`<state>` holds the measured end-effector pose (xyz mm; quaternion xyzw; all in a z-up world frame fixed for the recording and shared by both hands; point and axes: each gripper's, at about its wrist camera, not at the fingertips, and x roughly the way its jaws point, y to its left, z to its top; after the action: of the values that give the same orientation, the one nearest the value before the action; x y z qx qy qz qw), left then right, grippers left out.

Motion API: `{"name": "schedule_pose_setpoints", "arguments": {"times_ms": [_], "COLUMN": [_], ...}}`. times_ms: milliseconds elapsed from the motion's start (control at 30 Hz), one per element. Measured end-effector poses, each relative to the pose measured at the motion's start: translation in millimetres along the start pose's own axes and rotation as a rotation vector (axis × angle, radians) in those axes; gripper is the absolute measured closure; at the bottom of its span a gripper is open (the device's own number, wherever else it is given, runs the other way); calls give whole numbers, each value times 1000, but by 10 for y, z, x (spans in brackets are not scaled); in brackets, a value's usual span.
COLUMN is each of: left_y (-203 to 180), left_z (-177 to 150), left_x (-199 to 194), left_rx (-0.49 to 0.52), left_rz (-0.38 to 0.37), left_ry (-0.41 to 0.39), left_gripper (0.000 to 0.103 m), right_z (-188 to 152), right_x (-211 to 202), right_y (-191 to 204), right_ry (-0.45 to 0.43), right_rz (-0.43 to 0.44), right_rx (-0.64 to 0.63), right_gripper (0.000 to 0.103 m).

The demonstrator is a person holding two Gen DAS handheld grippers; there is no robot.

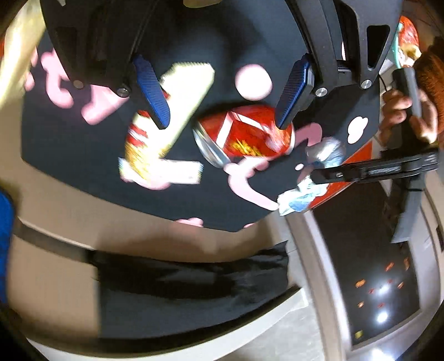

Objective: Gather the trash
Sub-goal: 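Grasp the white crumpled paper with the left gripper while the right grasps the red soda can, then lift the white paper with the left gripper while the right lifts the red can toward the bin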

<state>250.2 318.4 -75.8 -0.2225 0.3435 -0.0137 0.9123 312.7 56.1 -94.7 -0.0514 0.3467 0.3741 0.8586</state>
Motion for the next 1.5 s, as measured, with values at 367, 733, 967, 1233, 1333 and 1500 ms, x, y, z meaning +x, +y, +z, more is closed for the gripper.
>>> {"name": "schedule_pose_setpoints", "arguments": {"times_ms": [367,733,967,1233,1333,1500], "left_y": [233,9,-387,-1099,-1388,-1826], "left_z": [-198,-279,-243,-206,-211,-230], "left_x": [-292,-379,-609,-855,-911,-922], "left_rx": [-28,3,73,179,217,254], "left_rz": [51,50,26,-17,-24,-53], "left_ry": [-60,-83,-122,-193,-223,-236], "left_gripper": [66,66,66,66,66,66], "right_z": [99,80,157,192,188,153], "right_x": [848,409,-161,-937,-1183,-1640], "right_y": [-16,301,205,88,36,-161], "right_ry": [125,104,3,-125,-165,-229], "right_rz": [-63,-57,-112,-198,-226,-260], "right_rx": [76,-76,-54,-59,-65,-47], "right_gripper": [29,61,61,61,61,61]}}
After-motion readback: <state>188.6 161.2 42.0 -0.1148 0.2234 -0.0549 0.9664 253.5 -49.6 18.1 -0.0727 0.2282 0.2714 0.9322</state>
